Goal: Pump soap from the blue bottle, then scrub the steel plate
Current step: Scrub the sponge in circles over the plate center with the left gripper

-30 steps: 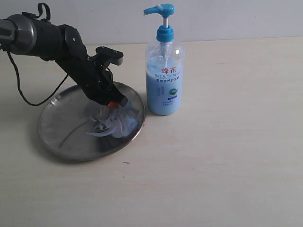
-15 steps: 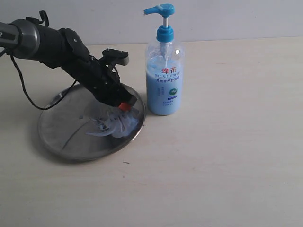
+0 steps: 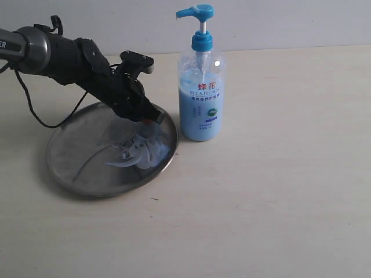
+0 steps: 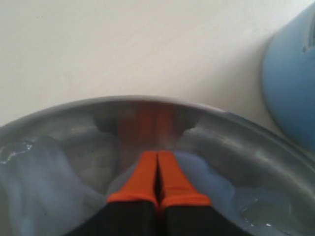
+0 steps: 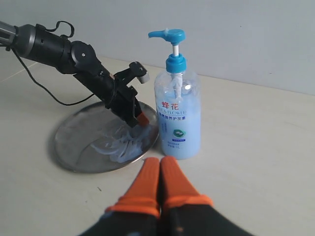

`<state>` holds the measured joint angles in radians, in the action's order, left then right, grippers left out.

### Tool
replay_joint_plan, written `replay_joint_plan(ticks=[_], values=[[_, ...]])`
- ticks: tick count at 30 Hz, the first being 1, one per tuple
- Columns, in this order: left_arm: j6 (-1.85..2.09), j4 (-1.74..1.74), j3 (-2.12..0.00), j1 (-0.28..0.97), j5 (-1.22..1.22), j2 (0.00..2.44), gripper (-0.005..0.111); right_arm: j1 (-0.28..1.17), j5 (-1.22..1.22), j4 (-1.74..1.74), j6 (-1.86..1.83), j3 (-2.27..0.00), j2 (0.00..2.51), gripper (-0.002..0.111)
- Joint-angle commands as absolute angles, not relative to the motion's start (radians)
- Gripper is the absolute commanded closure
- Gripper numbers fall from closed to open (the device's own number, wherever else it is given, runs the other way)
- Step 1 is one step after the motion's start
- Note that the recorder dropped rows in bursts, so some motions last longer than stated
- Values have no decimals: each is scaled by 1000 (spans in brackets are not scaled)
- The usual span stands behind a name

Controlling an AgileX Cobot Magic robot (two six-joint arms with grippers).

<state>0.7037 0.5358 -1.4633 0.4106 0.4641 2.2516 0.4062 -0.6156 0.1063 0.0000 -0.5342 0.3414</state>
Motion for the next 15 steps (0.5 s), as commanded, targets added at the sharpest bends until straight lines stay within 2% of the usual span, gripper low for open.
replay_joint_plan(ticks=[1,15], values=[[555,360,-1445,408,520,2269,107,407,-613,106,0,-531,337,108],[512,326,-1445,408,768,2269,107,407,-617,106,0,-531,337,108]])
